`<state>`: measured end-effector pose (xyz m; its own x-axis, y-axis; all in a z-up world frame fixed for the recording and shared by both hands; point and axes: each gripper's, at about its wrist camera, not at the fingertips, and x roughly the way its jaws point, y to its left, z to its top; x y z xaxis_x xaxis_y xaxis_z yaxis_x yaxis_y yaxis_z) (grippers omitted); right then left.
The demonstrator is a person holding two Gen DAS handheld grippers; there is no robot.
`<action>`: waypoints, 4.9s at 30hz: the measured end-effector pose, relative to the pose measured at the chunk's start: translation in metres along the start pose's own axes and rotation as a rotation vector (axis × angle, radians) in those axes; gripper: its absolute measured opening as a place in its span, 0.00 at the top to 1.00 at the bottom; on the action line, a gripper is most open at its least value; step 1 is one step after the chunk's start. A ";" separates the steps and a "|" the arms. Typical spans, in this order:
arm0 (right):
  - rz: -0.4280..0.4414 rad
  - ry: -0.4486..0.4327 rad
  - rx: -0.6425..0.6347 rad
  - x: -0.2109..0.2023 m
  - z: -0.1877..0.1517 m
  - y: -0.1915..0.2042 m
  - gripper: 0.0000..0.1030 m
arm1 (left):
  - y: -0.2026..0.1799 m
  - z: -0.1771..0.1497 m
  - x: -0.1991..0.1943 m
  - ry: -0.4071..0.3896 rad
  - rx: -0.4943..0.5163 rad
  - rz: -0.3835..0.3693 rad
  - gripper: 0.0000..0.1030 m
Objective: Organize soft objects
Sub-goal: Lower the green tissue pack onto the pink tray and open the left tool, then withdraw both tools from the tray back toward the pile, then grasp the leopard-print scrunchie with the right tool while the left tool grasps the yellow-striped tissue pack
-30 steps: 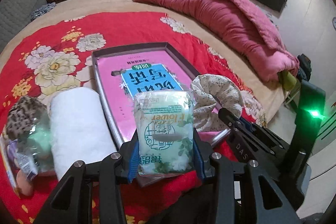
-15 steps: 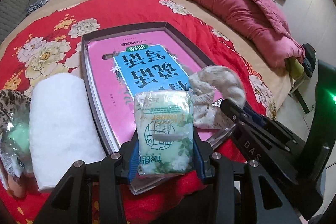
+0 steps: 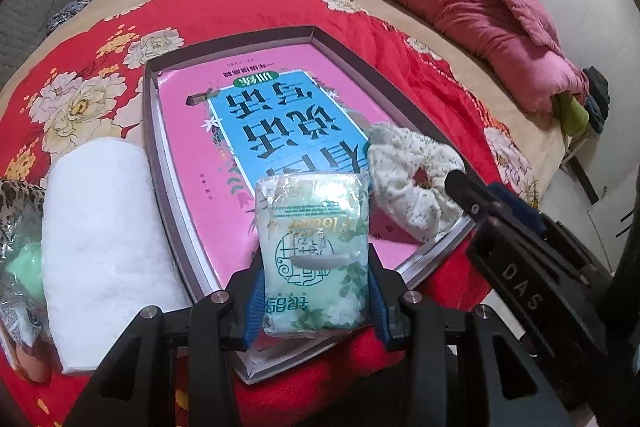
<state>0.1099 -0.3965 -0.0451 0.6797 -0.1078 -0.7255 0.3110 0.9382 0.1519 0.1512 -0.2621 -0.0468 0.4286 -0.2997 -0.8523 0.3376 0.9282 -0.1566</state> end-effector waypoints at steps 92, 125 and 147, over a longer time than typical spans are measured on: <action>0.010 -0.142 -0.046 -0.032 -0.001 0.010 0.28 | 0.019 -0.011 -0.062 -0.085 -0.019 0.088 0.42; 0.191 -0.249 -0.221 -0.101 -0.026 0.065 0.25 | 0.101 -0.079 -0.135 -0.180 -0.198 0.115 0.42; 0.404 -0.291 -0.537 -0.172 -0.063 0.177 0.24 | 0.214 -0.127 -0.181 -0.244 -0.473 0.091 0.42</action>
<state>0.0065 -0.1912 0.0640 0.8449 0.2674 -0.4633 -0.3190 0.9471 -0.0350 0.0392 0.0191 0.0103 0.6394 -0.2039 -0.7413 -0.0998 0.9340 -0.3430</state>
